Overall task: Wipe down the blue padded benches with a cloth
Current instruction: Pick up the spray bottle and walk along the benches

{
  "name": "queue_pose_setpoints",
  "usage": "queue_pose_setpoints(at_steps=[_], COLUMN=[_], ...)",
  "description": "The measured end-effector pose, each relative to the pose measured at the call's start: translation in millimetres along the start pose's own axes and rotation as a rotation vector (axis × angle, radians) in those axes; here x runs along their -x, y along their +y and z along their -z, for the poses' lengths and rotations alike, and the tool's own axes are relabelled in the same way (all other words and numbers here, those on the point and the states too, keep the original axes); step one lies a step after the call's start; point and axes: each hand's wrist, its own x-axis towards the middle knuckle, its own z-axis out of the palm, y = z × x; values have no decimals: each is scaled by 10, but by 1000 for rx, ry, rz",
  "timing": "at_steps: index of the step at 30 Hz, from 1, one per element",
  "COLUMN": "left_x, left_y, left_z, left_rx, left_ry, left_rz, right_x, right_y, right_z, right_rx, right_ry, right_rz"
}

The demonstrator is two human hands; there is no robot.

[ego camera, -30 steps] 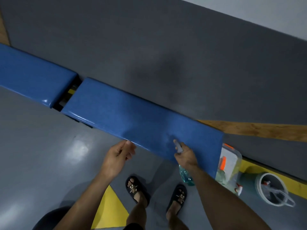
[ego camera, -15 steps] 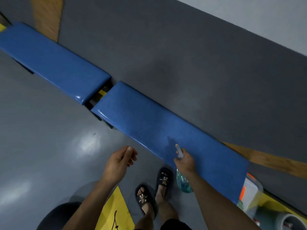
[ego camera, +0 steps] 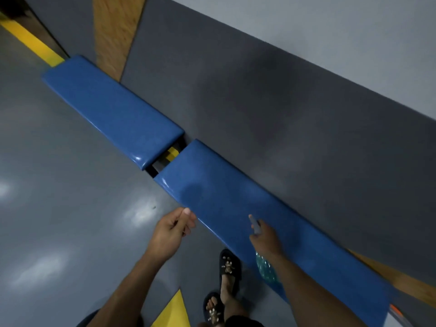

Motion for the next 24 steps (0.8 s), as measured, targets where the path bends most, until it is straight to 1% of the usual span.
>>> queue_pose_setpoints(at_steps=[3, 5, 8, 11, 14, 18, 22, 24], left_x=[-209, -297, -384, -467, -590, -821, -1112, -1269], left_y=[56, 57, -5, -65, -117, -183, -241, -298], left_z=[64, 125, 275, 467, 676, 1031, 1505, 1769], left_rx=[-30, -42, -62, -68, -79, -85, -116, -121], left_ry=[23, 37, 54, 77, 97, 127, 101, 90], left_rz=[20, 37, 54, 79, 102, 75, 75, 77], right_x=[-1, 25, 38, -110, -387, -839, -1109, -1118], right_y=[-11, -52, -195, -434, -784, -1397, -2035, -2276], right_z=[-268, -431, -572, -606, -585, -516, -539, -654], right_rx=[34, 76, 191, 196, 150, 88, 231, 266], right_ry=[-126, -170, -172, -186, -137, -39, 41, 48], right_rz=[20, 13, 41, 39, 48, 69, 79, 93])
